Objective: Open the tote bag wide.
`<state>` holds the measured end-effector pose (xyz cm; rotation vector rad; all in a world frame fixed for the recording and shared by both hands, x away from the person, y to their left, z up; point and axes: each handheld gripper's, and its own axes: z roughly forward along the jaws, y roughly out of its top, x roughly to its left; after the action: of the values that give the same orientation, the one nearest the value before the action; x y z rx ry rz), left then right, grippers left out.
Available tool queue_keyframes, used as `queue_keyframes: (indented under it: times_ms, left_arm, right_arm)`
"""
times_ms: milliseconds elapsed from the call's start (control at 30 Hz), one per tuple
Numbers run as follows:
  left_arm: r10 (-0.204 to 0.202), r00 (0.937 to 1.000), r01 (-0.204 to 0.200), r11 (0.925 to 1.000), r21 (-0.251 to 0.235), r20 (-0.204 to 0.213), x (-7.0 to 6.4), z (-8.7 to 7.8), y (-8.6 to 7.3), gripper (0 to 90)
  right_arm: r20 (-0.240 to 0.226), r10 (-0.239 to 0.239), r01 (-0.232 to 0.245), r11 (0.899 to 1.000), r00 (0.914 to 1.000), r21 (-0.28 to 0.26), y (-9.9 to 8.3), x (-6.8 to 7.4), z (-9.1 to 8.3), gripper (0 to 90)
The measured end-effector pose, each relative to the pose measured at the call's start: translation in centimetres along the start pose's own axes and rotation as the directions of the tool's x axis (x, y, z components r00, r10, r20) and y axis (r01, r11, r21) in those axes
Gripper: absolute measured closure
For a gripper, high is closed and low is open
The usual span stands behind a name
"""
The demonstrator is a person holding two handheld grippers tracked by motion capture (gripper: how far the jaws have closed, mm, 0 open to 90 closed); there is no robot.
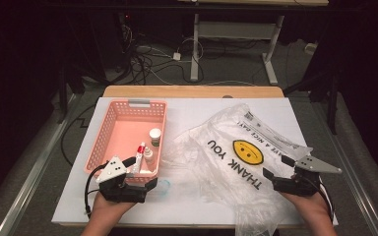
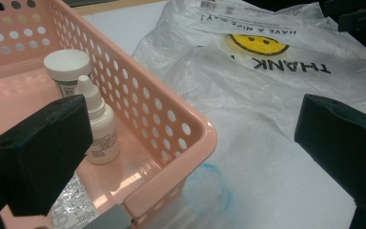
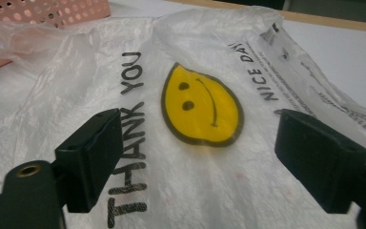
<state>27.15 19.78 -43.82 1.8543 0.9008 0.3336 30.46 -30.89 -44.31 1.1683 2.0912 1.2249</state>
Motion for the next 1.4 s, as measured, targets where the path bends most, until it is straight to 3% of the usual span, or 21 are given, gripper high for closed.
queue_keyframes:
  times_ms: [200,267,367,633,1200,1400]
  left_arm:
    - [-0.004,1.0,0.004,1.0,-0.001,-0.006,0.1,0.0,-0.1,0.0]
    - [0.001,1.0,-0.001,1.0,0.0,-0.006,0.0,0.0,-0.1,0.0]
    - [0.006,0.9999,-0.006,1.0,0.002,-0.01,-0.2,0.0,0.0,0.0]
    - [0.004,0.9999,-0.004,1.0,-0.003,-0.014,-0.1,0.0,0.0,0.0]
    - [0.005,0.9999,-0.006,1.0,-0.007,-0.01,0.1,-0.1,-0.2,0.0]
    - [-0.001,0.9999,0.001,0.9999,-0.015,-0.01,0.2,-0.3,-0.2,0.0]
  right_arm:
    - [-0.022,-0.018,0.018,1.0,0.9996,0.001,0.4,1.0,0.7,11.8]
    - [-0.028,-0.015,0.015,1.0,0.9995,0.009,0.7,1.5,1.2,0.7]
    - [-0.033,-0.009,0.009,1.0,0.9994,0.015,0.8,1.8,1.5,0.1]
    - [-0.052,-0.059,0.06,0.998,0.9969,0.028,1.5,3.1,2.8,0.1]
    - [-0.093,-0.103,0.105,0.994,0.9903,0.016,4.9,5.2,6.3,0.1]
    - [-0.138,-0.105,0.11,0.994,0.9849,0.029,4.2,6.3,6.7,2.7]
